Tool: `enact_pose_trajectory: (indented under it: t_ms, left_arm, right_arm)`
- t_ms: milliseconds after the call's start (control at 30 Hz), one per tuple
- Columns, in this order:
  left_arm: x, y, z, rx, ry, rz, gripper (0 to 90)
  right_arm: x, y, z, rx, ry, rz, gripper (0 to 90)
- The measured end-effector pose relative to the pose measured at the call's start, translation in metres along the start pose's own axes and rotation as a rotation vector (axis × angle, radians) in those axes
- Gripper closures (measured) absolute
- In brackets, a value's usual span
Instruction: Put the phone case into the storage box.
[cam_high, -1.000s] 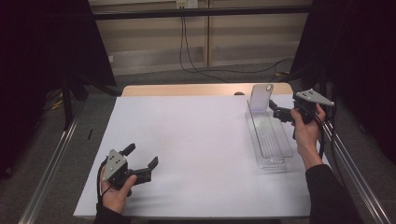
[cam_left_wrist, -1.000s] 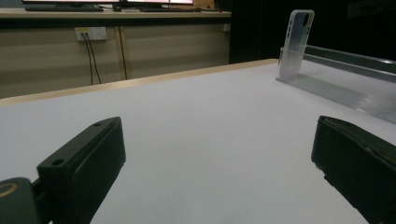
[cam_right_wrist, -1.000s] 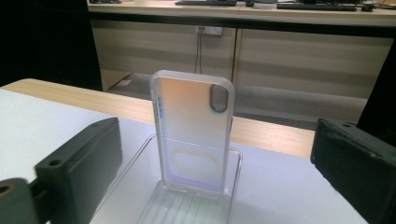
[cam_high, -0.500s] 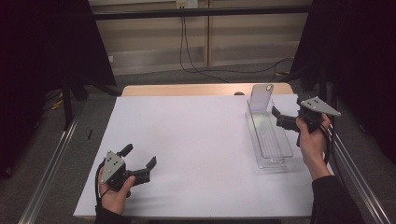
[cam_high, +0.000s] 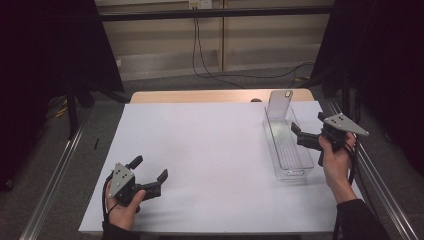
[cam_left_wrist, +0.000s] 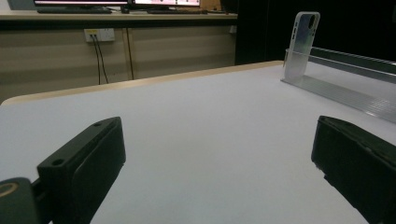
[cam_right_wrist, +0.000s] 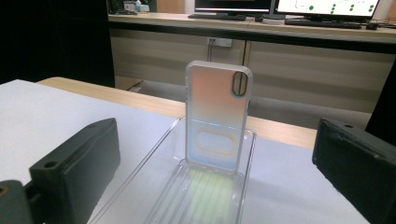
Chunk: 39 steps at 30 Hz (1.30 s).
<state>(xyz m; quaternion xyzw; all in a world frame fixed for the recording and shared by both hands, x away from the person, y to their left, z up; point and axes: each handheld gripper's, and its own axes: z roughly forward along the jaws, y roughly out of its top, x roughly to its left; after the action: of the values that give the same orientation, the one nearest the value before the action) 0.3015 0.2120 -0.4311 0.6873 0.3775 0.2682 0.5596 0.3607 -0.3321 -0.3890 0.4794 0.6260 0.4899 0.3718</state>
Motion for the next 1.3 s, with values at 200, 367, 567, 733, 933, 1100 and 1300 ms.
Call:
enact_pose_trajectory:
  t_ms: [200, 367, 567, 733, 933, 1100, 1300]
  left_arm:
    - [0.0, 0.0, -0.003, -0.002, 0.009, 0.0, 3.0]
    - [-0.001, 0.0, -0.005, -0.004, 0.017, 0.006, 3.0]
    - [-0.001, 0.001, -0.007, -0.013, 0.015, 0.002, 3.0]
    - [-0.002, 0.0, -0.008, -0.01, 0.02, 0.004, 3.0]
    - [-0.001, 0.0, -0.01, -0.008, 0.029, 0.0, 3.0]
    - [-0.002, 0.0, -0.012, -0.011, 0.043, -0.003, 3.0]
    - [-0.003, -0.001, -0.014, -0.008, 0.038, 0.0, 3.0]
  right_arm:
    - [0.003, -0.004, -0.013, -0.02, -0.003, 0.011, 0.6]
    - [0.007, -0.01, -0.024, -0.017, -0.001, 0.005, 0.6]
    - [0.016, -0.015, -0.035, -0.018, 0.005, 0.003, 0.6]
    - [0.02, -0.02, -0.044, -0.014, 0.011, 0.006, 0.6]
    - [0.021, -0.028, -0.06, -0.006, 0.013, 0.029, 0.6]
    - [0.022, -0.034, -0.068, -0.001, 0.013, 0.031, 1.0]
    - [0.026, -0.046, -0.078, -0.001, 0.011, 0.024, 0.7]
